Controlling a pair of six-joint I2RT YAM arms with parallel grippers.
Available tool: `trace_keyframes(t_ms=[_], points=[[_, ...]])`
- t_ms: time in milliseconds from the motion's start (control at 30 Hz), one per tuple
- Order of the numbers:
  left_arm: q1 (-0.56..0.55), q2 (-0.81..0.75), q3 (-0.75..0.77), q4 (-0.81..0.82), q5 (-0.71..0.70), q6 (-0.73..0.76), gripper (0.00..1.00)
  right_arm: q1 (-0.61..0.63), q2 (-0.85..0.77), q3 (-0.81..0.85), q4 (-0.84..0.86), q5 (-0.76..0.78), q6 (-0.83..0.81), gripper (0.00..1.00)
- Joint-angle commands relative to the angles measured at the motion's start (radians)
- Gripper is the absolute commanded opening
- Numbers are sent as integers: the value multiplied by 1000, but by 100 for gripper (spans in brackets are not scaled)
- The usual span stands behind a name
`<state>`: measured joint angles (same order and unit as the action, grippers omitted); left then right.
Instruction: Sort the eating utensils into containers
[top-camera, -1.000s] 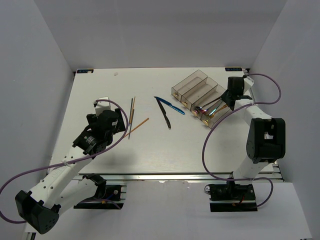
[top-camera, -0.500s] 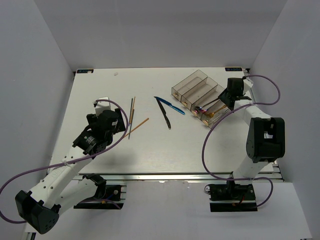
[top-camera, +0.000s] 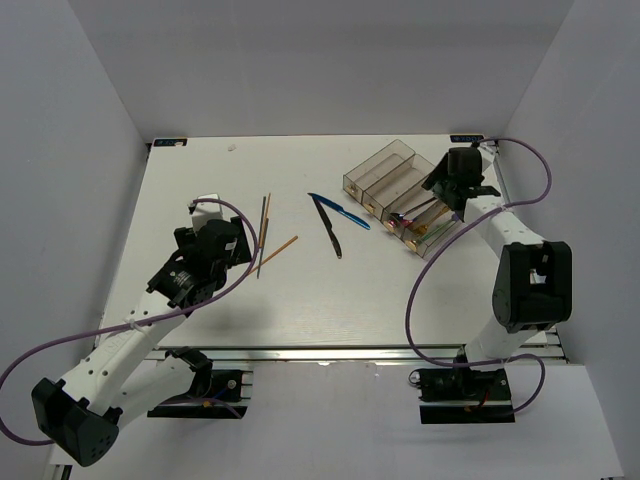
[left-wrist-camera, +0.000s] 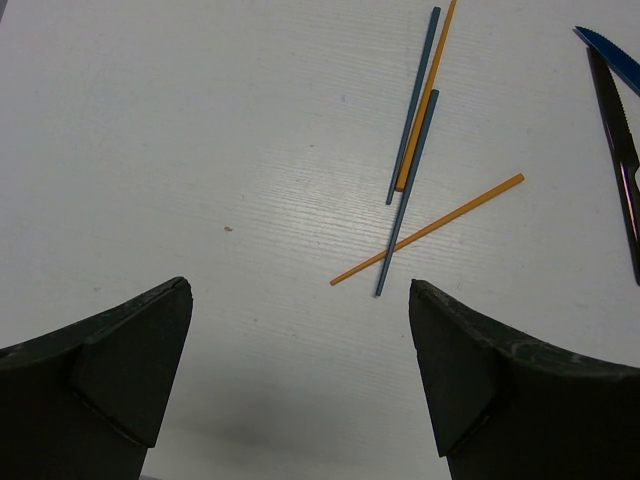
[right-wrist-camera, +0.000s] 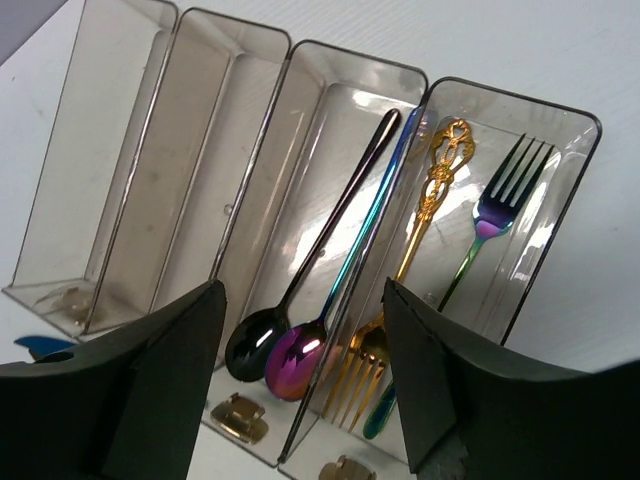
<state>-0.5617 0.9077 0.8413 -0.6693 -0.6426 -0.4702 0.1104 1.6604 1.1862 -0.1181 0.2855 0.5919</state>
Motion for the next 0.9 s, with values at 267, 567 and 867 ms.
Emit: trace_keyframes(t_ms=[267,567,867], points=[[5,3,-4,7,-11,4,98,231,70,229,-194,-167,-302,89],[5,-7,-4,2,-20,-1,98,486,324,444,-308,-143,-431,79],[5,-20,-5,7,-9,2,98,564,605,757,-609,-137,-426,56]])
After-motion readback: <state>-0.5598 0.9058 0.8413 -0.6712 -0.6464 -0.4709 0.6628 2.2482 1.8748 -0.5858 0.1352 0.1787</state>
